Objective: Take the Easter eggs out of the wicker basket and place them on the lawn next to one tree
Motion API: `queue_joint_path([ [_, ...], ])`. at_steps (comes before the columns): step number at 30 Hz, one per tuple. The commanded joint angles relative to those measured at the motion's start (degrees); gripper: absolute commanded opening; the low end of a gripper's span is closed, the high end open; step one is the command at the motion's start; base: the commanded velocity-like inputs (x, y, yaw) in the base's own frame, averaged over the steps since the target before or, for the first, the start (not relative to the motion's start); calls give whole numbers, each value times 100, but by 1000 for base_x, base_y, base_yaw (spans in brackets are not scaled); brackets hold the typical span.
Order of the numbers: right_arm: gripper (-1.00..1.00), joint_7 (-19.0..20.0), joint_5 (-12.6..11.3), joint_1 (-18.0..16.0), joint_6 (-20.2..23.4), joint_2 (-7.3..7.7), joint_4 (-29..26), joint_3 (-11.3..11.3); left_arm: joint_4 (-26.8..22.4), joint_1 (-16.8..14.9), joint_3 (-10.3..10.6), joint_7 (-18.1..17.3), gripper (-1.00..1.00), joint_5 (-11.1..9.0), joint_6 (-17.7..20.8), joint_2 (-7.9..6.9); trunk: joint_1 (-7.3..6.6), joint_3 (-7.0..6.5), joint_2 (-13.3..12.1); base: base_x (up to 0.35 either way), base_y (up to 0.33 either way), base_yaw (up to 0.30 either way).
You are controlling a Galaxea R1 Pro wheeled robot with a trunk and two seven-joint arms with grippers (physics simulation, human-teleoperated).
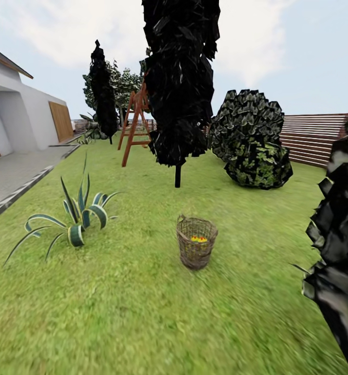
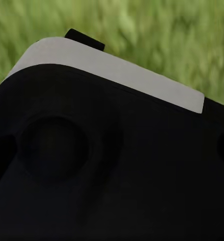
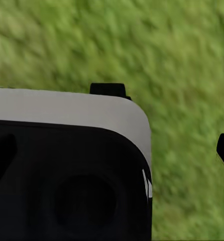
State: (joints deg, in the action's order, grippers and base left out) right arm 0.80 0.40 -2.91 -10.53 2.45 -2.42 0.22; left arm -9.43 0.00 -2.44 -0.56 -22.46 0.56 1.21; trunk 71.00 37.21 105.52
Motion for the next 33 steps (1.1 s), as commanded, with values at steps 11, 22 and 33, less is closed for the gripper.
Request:
queue_joint_path([
  [11,100,8,-4,-6,-19,-21,13,9,-6,0,-28,-6,100,-12,13,2,3,5,2,329,0,0],
  [22,100,19,-6,-3,-19,-27,20,20,-6,0,-29,-6,100,-13,14,2,3,5,2,331,0,0],
  [33,100,29,1,-6,-19,-52,31,22,-6,0,-29,-6,100,-13,14,2,3,5,2,331,0,0],
])
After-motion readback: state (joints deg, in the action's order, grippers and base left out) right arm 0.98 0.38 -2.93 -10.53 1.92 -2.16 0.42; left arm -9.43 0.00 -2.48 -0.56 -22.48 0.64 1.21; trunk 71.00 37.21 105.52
